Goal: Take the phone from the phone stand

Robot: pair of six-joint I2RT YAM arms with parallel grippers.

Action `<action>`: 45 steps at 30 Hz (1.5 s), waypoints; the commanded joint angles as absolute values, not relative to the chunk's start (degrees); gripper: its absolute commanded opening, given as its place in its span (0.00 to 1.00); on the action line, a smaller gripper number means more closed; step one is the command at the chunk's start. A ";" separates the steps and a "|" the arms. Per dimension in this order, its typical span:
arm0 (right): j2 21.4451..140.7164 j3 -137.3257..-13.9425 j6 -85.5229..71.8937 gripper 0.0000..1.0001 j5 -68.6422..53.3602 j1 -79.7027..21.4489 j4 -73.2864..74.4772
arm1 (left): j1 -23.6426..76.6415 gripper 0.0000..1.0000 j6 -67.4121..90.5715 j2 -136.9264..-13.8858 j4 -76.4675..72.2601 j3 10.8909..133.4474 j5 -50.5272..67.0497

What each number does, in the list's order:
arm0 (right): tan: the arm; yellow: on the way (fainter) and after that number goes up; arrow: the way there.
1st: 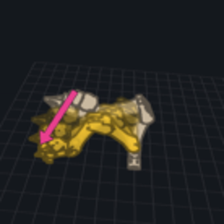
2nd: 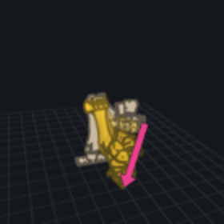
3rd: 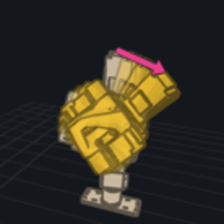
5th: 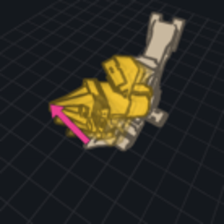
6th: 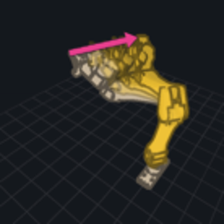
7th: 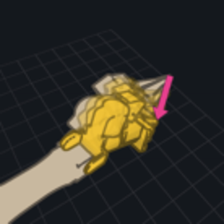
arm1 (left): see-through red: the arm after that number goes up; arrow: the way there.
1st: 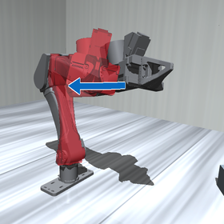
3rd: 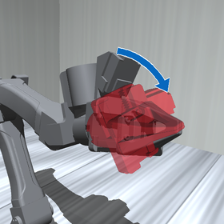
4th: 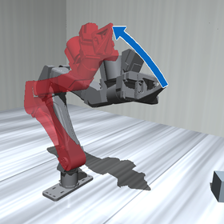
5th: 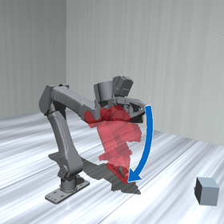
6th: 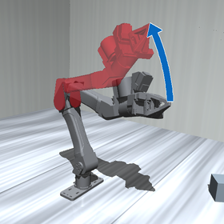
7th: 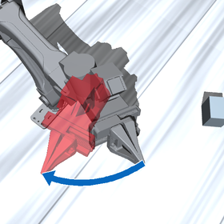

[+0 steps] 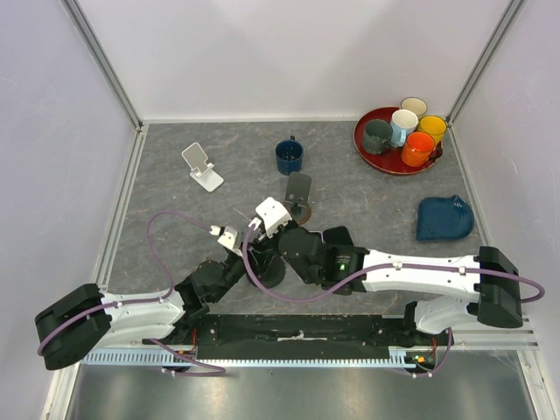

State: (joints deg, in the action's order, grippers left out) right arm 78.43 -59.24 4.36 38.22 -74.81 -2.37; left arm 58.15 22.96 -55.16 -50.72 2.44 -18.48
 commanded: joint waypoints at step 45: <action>70.05 -61.70 18.10 0.00 19.87 -74.36 5.53 | 49.04 0.02 20.74 -62.49 -61.61 0.09 -9.49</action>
